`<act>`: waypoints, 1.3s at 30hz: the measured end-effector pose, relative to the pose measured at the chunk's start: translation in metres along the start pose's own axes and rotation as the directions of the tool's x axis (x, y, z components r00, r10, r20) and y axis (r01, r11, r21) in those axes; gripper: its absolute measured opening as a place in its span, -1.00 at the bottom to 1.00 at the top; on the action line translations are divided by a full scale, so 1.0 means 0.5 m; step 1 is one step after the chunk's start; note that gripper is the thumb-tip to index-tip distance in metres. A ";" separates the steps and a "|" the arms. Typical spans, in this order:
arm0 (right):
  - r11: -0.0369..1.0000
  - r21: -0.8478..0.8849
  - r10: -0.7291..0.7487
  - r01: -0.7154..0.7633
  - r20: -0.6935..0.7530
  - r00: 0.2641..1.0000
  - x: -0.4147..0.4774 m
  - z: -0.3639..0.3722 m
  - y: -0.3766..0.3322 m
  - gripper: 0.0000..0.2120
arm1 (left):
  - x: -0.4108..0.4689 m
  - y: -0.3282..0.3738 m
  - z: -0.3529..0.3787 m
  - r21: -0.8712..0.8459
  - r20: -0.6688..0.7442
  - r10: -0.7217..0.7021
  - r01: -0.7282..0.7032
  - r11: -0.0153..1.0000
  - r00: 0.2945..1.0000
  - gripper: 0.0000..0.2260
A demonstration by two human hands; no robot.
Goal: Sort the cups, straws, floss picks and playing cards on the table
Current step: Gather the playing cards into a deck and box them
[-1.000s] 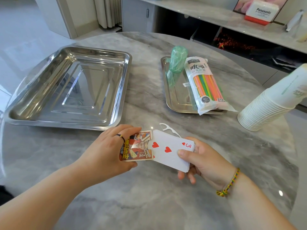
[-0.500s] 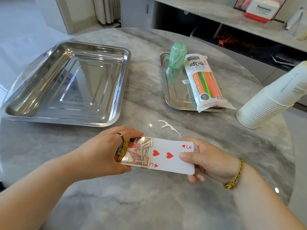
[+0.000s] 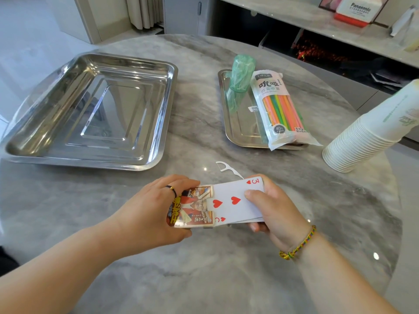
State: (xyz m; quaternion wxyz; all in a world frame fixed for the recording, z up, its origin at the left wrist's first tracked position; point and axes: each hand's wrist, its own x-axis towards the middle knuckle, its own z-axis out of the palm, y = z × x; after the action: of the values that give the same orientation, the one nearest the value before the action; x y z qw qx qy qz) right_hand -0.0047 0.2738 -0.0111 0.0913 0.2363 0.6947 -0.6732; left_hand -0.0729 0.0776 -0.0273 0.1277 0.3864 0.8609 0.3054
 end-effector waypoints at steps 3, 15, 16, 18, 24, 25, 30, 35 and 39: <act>1.000 0.003 -0.023 0.024 -0.030 0.999 -0.007 0.004 -0.010 -0.79 | 0.000 0.004 -0.002 -0.042 -0.017 -0.006 0.005 0.999 1.000 -0.37; 0.986 -0.140 -0.095 0.090 -0.027 0.995 -0.003 0.025 0.002 -0.86 | -0.003 0.011 0.020 -0.092 -0.010 -0.025 0.024 0.995 1.000 -0.35; 0.983 -0.145 -0.118 0.113 -0.026 0.993 -0.001 0.026 0.006 -0.89 | -0.003 0.012 0.021 -0.083 -0.018 -0.024 0.023 0.996 1.000 -0.35; 0.980 -0.145 -0.140 0.137 -0.015 0.990 -0.001 0.031 0.008 -0.91 | -0.001 0.013 0.022 -0.077 -0.032 -0.027 0.025 0.997 0.999 -0.35; 0.983 -0.075 -0.165 0.167 0.030 0.986 0.006 0.054 0.015 -0.67 | 0.001 0.006 0.047 0.040 -0.190 0.065 -0.058 0.997 0.980 -0.37; 0.981 -0.061 -0.181 0.183 0.037 0.983 0.007 0.061 0.019 -0.60 | 0.001 0.008 0.051 0.057 -0.195 0.077 -0.068 0.996 0.978 -0.37; 0.954 -0.199 -0.222 0.223 0.025 0.975 0.005 0.088 0.041 -0.28 | 0.006 0.016 0.067 0.080 -0.196 0.112 -0.098 0.992 0.974 -0.40; 0.971 -0.049 -0.235 0.233 -0.026 0.972 0.012 0.067 0.026 -0.72 | 0.011 0.016 0.057 -0.099 -0.196 -0.001 -0.018 0.995 0.981 -0.37; 0.895 -0.135 -0.443 0.424 -0.176 0.879 0.016 0.051 0.034 -0.82 | 0.020 0.007 0.031 -0.219 -0.253 -0.132 0.076 0.973 0.958 -0.34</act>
State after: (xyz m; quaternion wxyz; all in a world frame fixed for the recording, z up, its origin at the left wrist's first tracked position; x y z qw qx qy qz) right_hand -0.0088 0.2500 -0.0317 -0.1222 0.1373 0.7659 -0.6162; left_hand -0.0703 0.0933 -0.0370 0.0667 0.2804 0.8529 0.4353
